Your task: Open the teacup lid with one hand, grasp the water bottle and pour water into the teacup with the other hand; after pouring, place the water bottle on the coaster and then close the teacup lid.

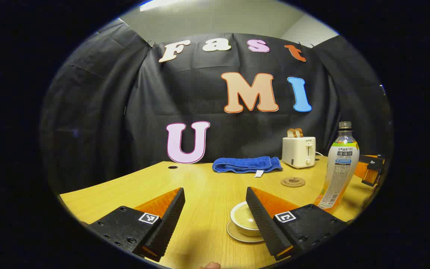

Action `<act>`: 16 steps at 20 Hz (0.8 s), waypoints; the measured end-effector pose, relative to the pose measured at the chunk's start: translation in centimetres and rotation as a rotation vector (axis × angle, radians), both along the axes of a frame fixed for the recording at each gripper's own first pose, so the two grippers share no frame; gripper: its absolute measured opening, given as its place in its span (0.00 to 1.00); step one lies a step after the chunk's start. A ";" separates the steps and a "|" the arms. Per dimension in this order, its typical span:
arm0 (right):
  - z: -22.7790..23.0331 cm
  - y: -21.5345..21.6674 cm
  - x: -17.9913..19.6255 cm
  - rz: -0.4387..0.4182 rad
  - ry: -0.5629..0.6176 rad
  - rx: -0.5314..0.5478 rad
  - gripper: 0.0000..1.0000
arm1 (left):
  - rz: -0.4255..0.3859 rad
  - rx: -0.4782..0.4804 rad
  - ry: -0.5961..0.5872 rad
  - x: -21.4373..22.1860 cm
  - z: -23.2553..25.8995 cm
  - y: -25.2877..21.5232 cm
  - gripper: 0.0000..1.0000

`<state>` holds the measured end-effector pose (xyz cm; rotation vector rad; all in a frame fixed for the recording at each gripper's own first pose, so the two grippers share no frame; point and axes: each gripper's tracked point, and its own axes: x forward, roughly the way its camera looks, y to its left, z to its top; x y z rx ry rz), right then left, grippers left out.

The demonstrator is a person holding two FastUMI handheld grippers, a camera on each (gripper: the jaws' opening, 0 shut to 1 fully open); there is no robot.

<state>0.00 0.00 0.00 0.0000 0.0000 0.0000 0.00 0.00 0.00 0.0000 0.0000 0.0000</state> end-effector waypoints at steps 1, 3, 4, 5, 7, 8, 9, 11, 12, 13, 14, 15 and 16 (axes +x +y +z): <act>0.0 0.0 0.0 0.000 0.000 0.001 0.97 | -0.001 -0.001 -0.003 0.0 0.0 -0.1 0.96; 0.0 -0.1 0.0 -0.003 -0.001 0.000 0.96 | -0.002 -0.001 -0.002 0.1 -0.1 -0.1 0.96; -0.1 -0.1 0.1 -0.003 -0.001 0.000 0.96 | -0.003 -0.002 -0.003 0.1 0.0 -0.1 0.96; 0.0 -0.1 0.0 -0.004 0.000 0.000 0.96 | -0.007 -0.001 -0.003 0.1 -0.1 -0.2 0.96; 0.0 0.0 0.0 -0.004 -0.001 0.000 0.97 | -0.009 -0.002 -0.004 0.2 0.0 -0.3 0.96; 0.0 -0.1 0.0 -0.004 -0.002 0.000 0.96 | -0.010 -0.001 -0.002 0.2 -0.1 -0.2 0.96; 0.0 -0.1 0.0 -0.004 -0.002 0.000 0.96 | -0.010 -0.001 -0.002 0.1 -0.1 -0.2 0.96; 0.0 -0.1 0.0 -0.005 -0.002 0.000 0.96 | -0.009 -0.001 -0.002 0.1 -0.1 -0.2 0.96; -0.1 0.0 0.0 -0.005 -0.002 -0.001 0.96 | -0.009 -0.001 -0.002 0.1 -0.1 -0.2 0.96; 0.0 -0.1 0.0 -0.005 -0.002 -0.001 0.96 | -0.011 -0.001 -0.002 0.1 0.0 -0.3 0.96; -0.1 0.0 0.0 -0.004 -0.002 -0.001 0.96 | -0.016 -0.002 -0.005 0.2 0.0 -0.4 0.96; -0.1 0.0 0.0 -0.004 -0.002 0.000 0.96 | -0.025 -0.003 -0.005 0.2 -0.1 -0.6 0.96; -0.1 0.0 0.0 -0.004 -0.002 0.000 0.96 | -0.036 -0.002 -0.003 0.1 -0.1 -0.9 0.96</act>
